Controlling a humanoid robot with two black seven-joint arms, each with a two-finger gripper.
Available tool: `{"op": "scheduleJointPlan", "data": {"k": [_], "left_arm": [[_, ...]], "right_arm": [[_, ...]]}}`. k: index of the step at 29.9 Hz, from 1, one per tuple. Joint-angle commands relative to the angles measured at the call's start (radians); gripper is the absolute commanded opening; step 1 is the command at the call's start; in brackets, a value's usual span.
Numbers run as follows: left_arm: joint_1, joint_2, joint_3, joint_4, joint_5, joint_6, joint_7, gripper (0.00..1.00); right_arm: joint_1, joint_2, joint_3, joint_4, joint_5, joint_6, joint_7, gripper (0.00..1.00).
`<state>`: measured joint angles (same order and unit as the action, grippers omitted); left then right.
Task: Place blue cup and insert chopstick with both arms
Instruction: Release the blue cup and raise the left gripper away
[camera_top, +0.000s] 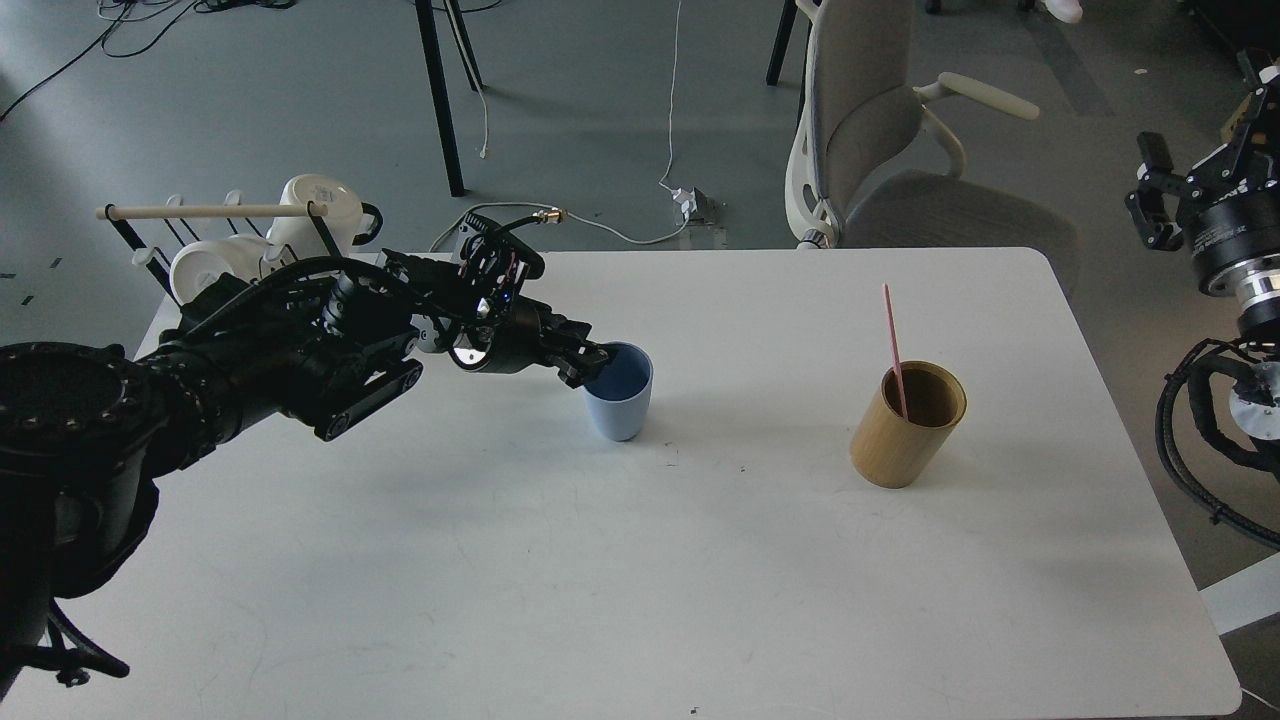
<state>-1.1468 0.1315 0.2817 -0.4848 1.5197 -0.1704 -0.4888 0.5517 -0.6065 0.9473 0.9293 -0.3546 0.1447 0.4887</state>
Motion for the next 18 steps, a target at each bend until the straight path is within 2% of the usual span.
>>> {"op": "scheduleJointPlan", "data": {"k": [1, 3, 5, 11, 14, 18], "left_arm": [[-0.001, 0.052, -0.056, -0.064, -0.058, -0.044, 0.0, 0.61], [0.005, 0.08, -0.134, -0.106, -0.122, -0.073, 0.0, 0.67], [0.016, 0.086, -0.211, -0.112, -0.195, -0.096, 0.0, 0.8], [0.082, 0.094, -0.39, -0.11, -0.436, -0.104, 0.0, 0.87], [0.114, 0.092, -0.469, -0.11, -0.562, -0.097, 0.0, 0.87], [0.163, 0.086, -0.579, -0.12, -0.749, -0.107, 0.0, 0.88]], "right_arm": [[0.022, -0.038, -0.102, 0.055, -0.102, 0.009, 0.0, 0.98], [0.054, -0.055, -0.136, 0.1, -0.25, 0.007, 0.0, 0.98], [0.085, -0.052, -0.145, 0.126, -0.421, 0.003, 0.0, 0.98], [0.157, -0.055, -0.257, 0.137, -0.774, -0.023, 0.0, 0.98], [0.174, -0.062, -0.317, 0.135, -0.961, -0.126, 0.0, 0.98], [0.168, -0.061, -0.378, 0.123, -1.099, -0.266, 0.0, 0.97]]}}
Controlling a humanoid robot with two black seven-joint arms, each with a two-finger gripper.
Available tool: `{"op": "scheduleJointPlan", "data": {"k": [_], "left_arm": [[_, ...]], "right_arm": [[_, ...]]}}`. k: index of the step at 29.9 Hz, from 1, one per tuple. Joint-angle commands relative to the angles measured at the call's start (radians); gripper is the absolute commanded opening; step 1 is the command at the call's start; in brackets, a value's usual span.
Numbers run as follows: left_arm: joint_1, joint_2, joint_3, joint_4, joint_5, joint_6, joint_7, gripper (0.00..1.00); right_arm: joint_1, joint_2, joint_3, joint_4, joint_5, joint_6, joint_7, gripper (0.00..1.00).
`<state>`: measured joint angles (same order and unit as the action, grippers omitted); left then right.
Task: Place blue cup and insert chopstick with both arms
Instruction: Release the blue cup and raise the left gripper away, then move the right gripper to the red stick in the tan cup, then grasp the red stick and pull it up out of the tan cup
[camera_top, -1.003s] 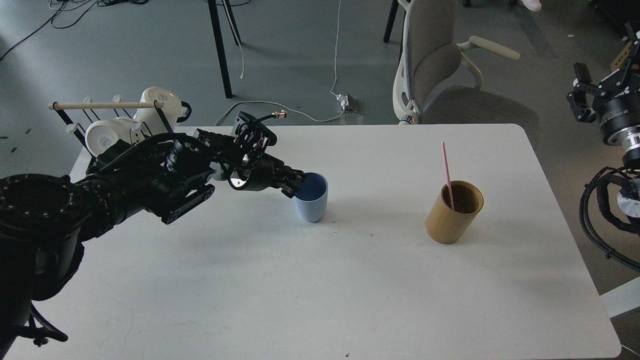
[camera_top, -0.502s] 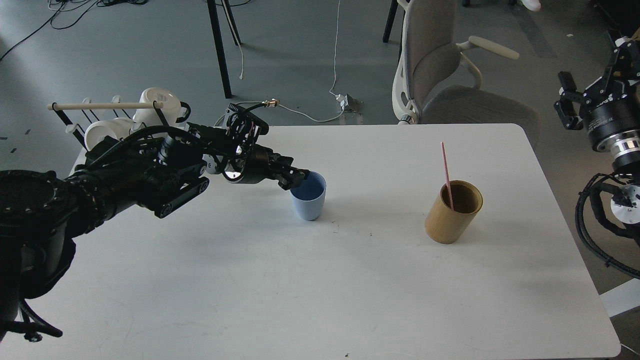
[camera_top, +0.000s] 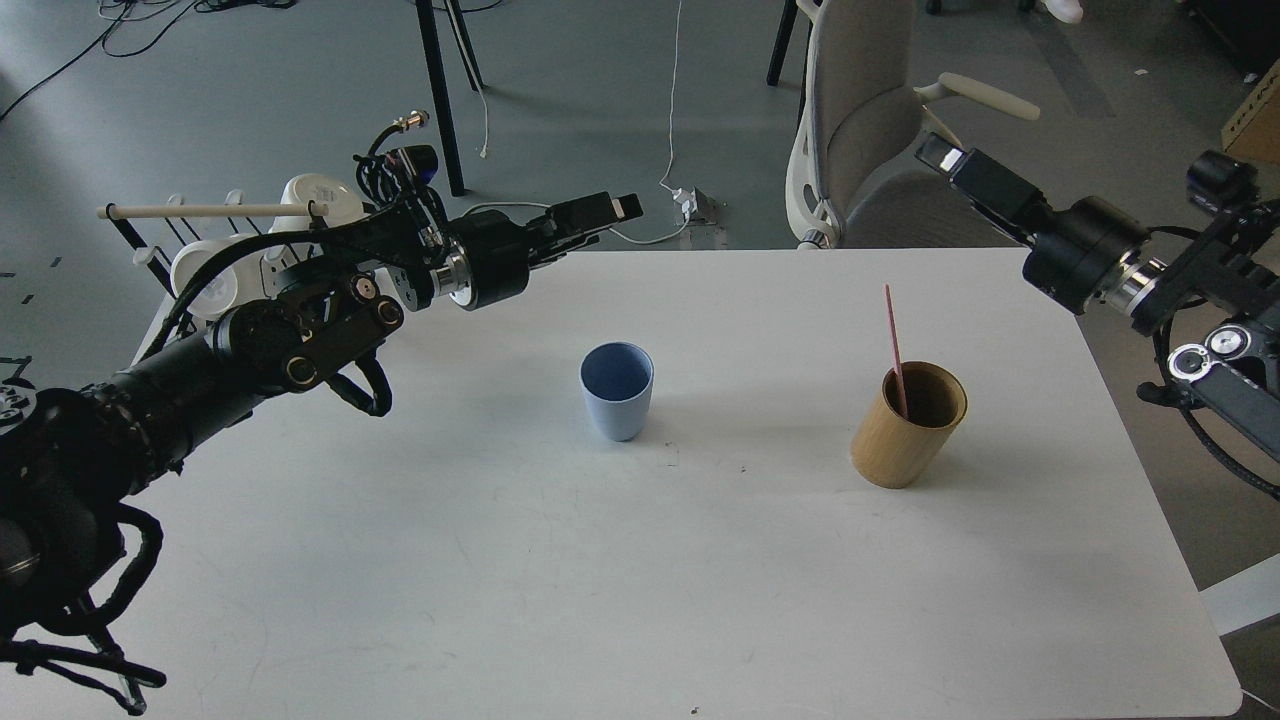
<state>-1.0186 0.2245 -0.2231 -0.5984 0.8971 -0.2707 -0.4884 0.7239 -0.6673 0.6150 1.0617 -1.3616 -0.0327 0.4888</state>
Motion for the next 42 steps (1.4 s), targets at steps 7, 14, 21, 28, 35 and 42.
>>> {"op": "scheduleJointPlan", "data": {"k": [7, 14, 21, 28, 35, 42], "left_arm": [[0.162, -0.051, -0.18, -0.13, -0.302, -0.008, 0.0, 0.9], [0.193, -0.053, -0.262, -0.159, -0.366, -0.061, 0.0, 0.92], [0.207, -0.043, -0.251, -0.156, -0.365, -0.061, 0.0, 0.93], [0.218, -0.043, -0.251, -0.15, -0.363, -0.061, 0.0, 0.94], [0.219, -0.043, -0.251, -0.146, -0.362, -0.061, 0.0, 0.94], [0.232, -0.042, -0.252, -0.144, -0.36, -0.061, 0.0, 0.94]], "right_arm": [[-0.014, 0.014, -0.175, -0.043, -0.132, -0.151, 0.0, 0.95], [-0.017, 0.064, -0.204, -0.101, -0.194, -0.153, 0.0, 0.75], [-0.018, 0.084, -0.274, -0.101, -0.201, -0.151, 0.0, 0.63], [-0.023, 0.077, -0.279, -0.101, -0.212, -0.154, 0.0, 0.36], [-0.023, 0.06, -0.279, -0.1, -0.214, -0.193, 0.0, 0.17], [-0.023, 0.055, -0.276, -0.097, -0.212, -0.208, 0.0, 0.0]]}}
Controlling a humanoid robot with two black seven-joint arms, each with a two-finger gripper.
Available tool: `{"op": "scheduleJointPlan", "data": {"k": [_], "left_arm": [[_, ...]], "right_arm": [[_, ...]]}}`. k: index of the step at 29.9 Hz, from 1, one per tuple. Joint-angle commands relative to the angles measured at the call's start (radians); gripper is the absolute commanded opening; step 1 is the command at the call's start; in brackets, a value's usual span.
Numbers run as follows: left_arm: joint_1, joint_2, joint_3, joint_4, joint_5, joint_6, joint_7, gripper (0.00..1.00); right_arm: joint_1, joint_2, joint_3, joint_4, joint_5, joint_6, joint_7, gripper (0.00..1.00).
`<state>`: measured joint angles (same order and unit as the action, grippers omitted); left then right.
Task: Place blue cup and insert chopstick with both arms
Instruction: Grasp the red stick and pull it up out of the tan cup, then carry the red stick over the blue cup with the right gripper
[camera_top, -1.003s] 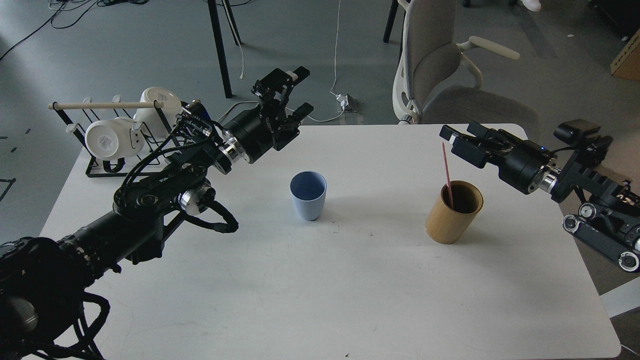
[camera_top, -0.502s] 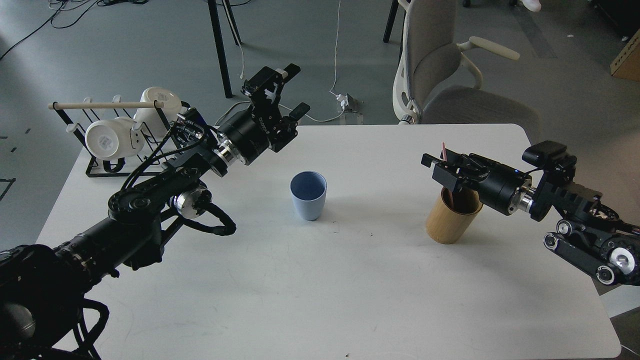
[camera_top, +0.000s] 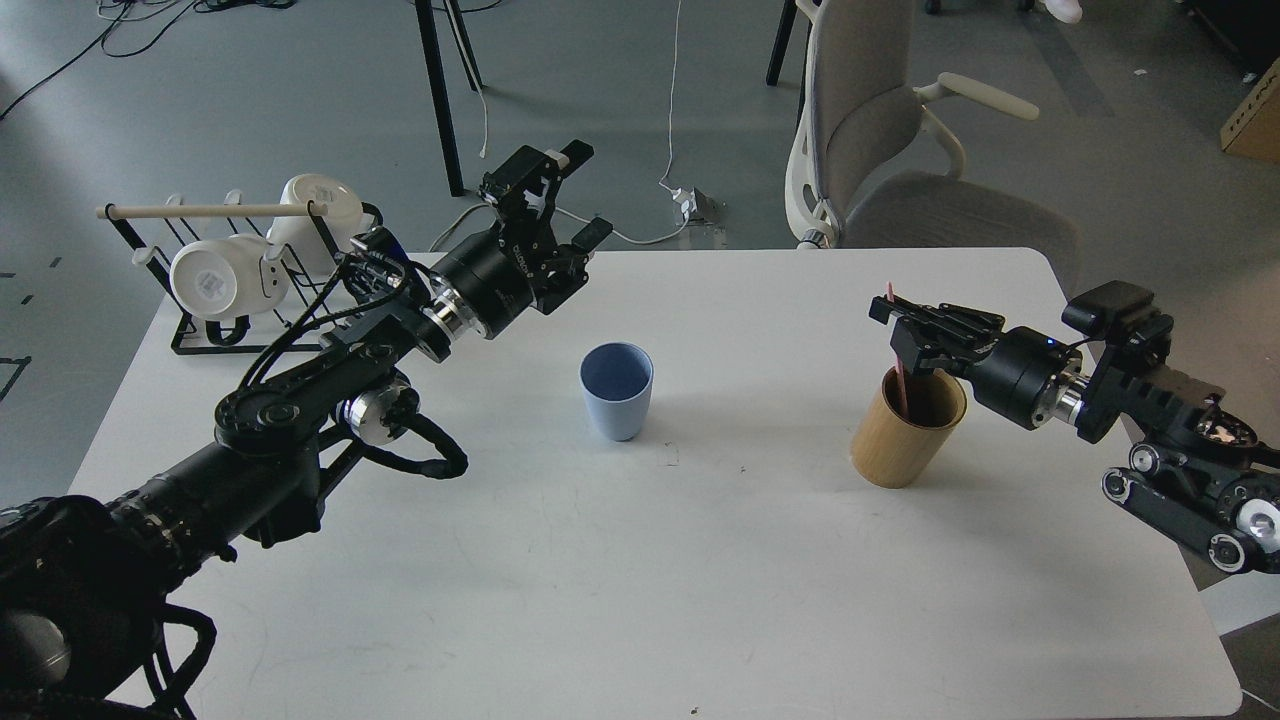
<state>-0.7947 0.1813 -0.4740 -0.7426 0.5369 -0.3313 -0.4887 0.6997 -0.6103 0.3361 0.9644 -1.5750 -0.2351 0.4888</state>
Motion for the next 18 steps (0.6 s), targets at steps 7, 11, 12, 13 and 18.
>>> {"op": "scheduleJointPlan", "data": {"k": [7, 11, 12, 13, 18], "left_arm": [[0.011, 0.003, 0.0, 0.002, 0.0, 0.002, 0.0, 0.94], [0.02, 0.001, -0.002, 0.003, 0.0, 0.002, 0.0, 0.94], [0.022, 0.001, -0.002, 0.006, -0.002, 0.003, 0.0, 0.94], [0.023, 0.003, -0.002, 0.012, 0.0, 0.005, 0.0, 0.94], [0.025, 0.039, -0.009, 0.057, -0.009, 0.003, 0.0, 0.94]], "right_arm": [[0.044, -0.062, 0.089, 0.022, 0.018, -0.03, 0.0, 0.0], [0.058, -0.088, 0.222, 0.094, 0.029, -0.029, 0.0, 0.0], [0.06, -0.086, 0.263, 0.106, 0.05, -0.027, 0.0, 0.0], [0.064, -0.077, 0.302, 0.117, 0.087, -0.023, 0.0, 0.0], [0.158, 0.044, 0.354, 0.111, 0.234, -0.023, 0.0, 0.0]]}}
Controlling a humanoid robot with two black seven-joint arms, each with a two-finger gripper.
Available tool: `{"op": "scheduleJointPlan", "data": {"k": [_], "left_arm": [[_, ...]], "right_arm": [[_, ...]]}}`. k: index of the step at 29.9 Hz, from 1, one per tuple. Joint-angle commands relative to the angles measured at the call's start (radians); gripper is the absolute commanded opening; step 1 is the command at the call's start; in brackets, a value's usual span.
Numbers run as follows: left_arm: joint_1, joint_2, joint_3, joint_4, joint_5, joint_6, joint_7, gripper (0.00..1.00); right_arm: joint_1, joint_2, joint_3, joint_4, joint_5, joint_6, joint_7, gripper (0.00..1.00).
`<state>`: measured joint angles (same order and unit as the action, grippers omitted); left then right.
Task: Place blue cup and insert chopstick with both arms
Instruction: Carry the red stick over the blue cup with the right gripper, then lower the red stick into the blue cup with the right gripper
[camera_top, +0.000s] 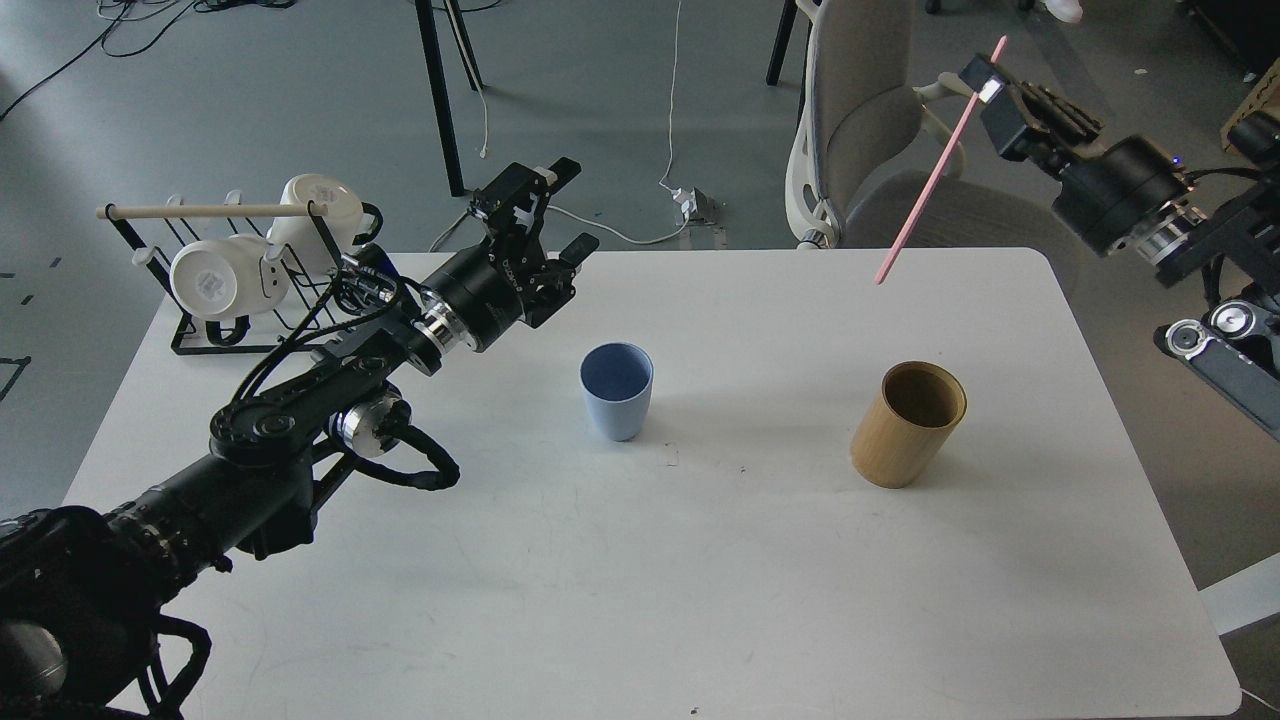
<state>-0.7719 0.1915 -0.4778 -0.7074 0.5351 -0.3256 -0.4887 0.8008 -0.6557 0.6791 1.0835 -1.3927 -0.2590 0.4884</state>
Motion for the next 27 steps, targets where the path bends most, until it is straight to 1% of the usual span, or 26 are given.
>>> {"op": "scheduleJointPlan", "data": {"k": [1, 6, 10, 13, 18, 23, 27], "left_arm": [[0.005, 0.043, -0.007, 0.029, -0.007, -0.003, 0.0, 0.94], [0.013, 0.072, -0.009, 0.094, -0.007, -0.004, 0.0, 0.94], [0.019, 0.078, -0.009, 0.126, -0.009, -0.007, 0.0, 0.94], [0.028, 0.088, -0.009, 0.126, -0.009, -0.007, 0.0, 0.94], [0.036, 0.088, -0.009, 0.126, -0.009, -0.007, 0.0, 0.94], [0.043, 0.088, -0.009, 0.128, -0.009, -0.007, 0.0, 0.94], [0.045, 0.088, -0.009, 0.128, -0.009, -0.007, 0.0, 0.94]], "right_arm": [[0.076, 0.131, 0.004, -0.016, 0.046, 0.001, 0.0, 0.0], [0.149, 0.301, -0.128, -0.085, 0.02, -0.011, 0.0, 0.0], [0.179, 0.425, -0.248, -0.203, -0.072, -0.089, 0.0, 0.0], [0.186, 0.496, -0.305, -0.253, -0.123, -0.127, 0.0, 0.0], [0.186, 0.533, -0.374, -0.301, -0.17, -0.184, 0.0, 0.0], [0.179, 0.545, -0.423, -0.332, -0.17, -0.216, 0.0, 0.0], [0.176, 0.574, -0.424, -0.361, -0.17, -0.229, 0.0, 0.0]]}}
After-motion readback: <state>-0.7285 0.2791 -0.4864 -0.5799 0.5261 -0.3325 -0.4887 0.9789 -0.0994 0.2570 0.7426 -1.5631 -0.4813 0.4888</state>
